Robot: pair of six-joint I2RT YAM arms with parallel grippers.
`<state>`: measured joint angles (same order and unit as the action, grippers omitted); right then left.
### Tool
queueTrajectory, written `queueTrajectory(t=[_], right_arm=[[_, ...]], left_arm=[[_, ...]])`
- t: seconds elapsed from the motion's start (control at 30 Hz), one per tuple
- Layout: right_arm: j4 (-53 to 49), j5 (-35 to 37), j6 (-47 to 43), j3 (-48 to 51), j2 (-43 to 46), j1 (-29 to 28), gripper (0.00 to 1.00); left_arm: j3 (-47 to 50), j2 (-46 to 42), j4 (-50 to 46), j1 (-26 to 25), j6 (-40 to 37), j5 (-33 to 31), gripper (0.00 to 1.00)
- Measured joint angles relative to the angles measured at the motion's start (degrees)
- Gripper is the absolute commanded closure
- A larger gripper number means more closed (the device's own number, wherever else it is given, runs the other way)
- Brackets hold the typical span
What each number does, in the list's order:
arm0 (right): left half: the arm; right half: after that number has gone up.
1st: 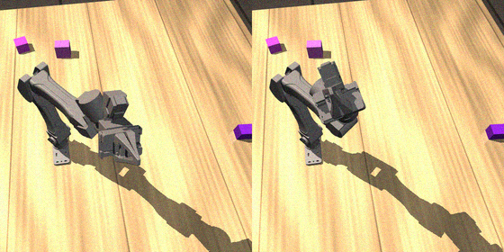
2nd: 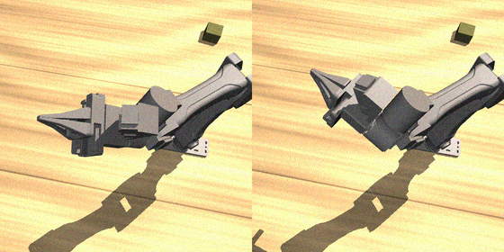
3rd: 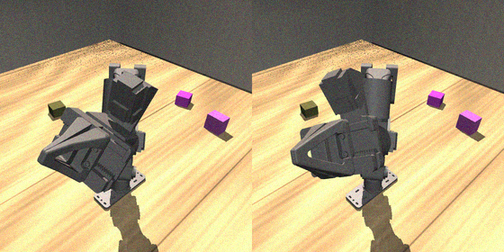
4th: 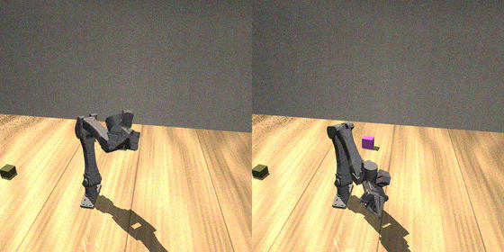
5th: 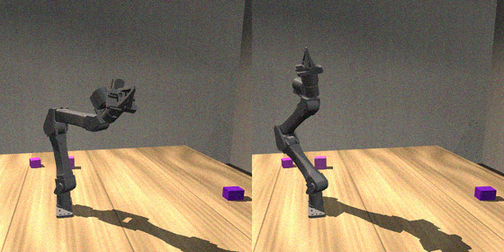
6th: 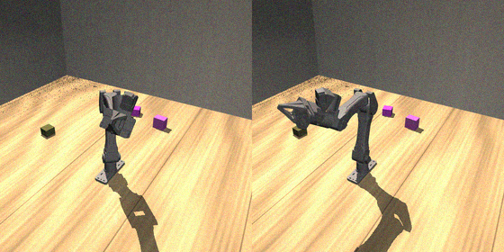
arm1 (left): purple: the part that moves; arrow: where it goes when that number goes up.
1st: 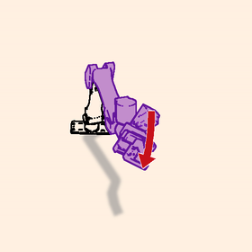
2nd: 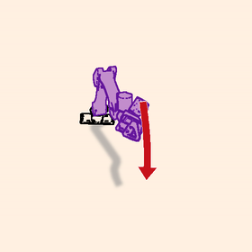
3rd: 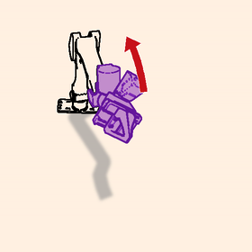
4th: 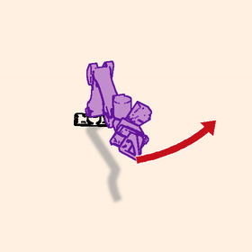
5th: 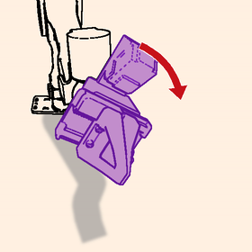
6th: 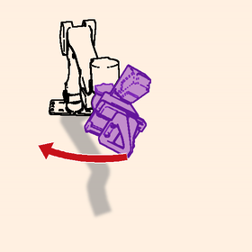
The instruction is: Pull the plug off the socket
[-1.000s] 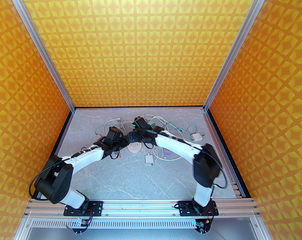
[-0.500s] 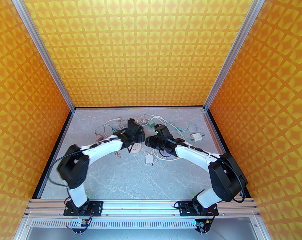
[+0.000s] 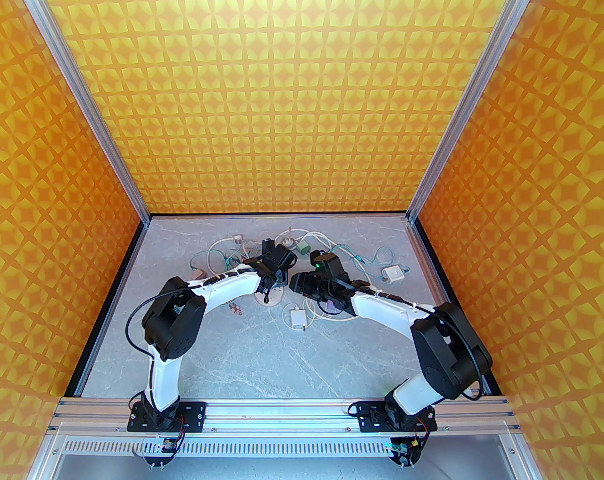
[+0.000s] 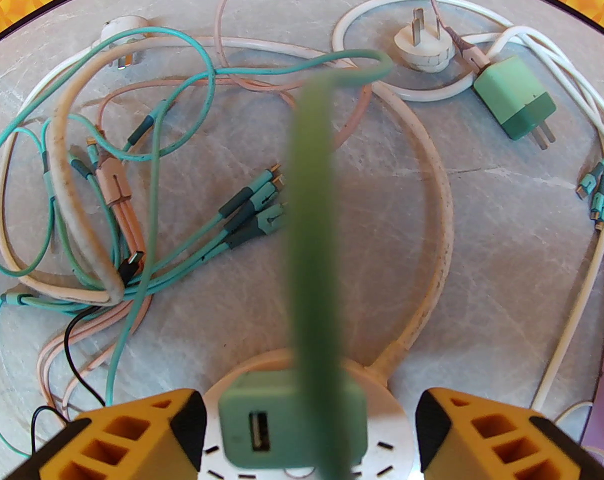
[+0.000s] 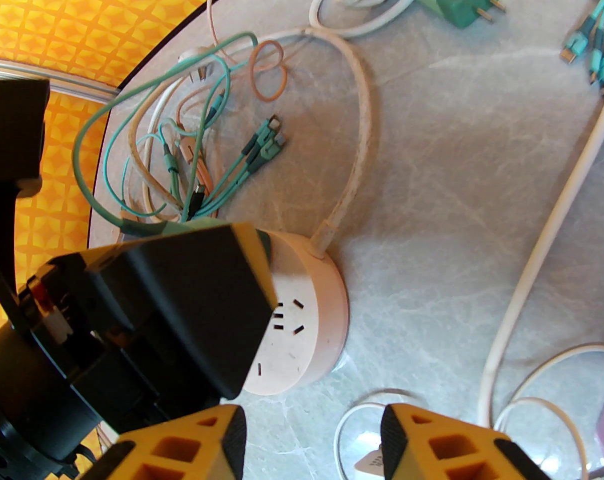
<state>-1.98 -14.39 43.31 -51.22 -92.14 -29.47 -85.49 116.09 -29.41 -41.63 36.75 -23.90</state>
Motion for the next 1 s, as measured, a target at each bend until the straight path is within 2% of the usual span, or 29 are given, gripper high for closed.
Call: queueTrajectory(t=[0.2,0.33,0.4,0.43,0.57,0.63,0.67,0.7,1.0], right_arm=[[1.8,-1.7,0.8,0.0,-2.7,0.0,0.51],[2.3,-2.6,1.3,0.0,-3.5,0.0,0.52],[3.3,-3.7,1.6,0.0,-4.4,0.2,0.7],[4.0,-4.3,2.0,0.0,-5.0,0.3,0.74],[6.0,-7.1,3.5,-0.9,-9.6,0.7,0.79],[7.0,-8.5,4.5,-1.4,-11.6,0.7,0.88],[7.9,-9.3,5.1,-1.7,-12.6,0.7,0.98],[8.7,-10.0,5.9,-1.9,-13.3,0.7,1.0],[19.4,-15.7,14.6,-2.7,-17.2,2.4,1.0]], left_arm=[[-0.5,2.1,0.0,0.4,-0.2,-0.2,0.34],[-0.4,2.3,0.1,0.9,-0.2,-0.2,0.47],[-0.4,2.3,0.2,1.1,-0.3,-0.3,0.58],[-0.4,2.3,0.3,1.2,-0.4,-0.3,0.6],[-0.4,2.3,0.6,1.2,-0.6,-0.4,0.6],[-0.3,2.3,0.7,1.2,-0.6,-0.5,0.6],[-0.3,2.3,0.7,1.2,-0.6,-0.5,0.59],[-0.2,2.3,0.9,1.2,-0.6,-0.6,0.59],[1.9,1.3,3.3,1.2,-0.6,-0.7,0.59]])
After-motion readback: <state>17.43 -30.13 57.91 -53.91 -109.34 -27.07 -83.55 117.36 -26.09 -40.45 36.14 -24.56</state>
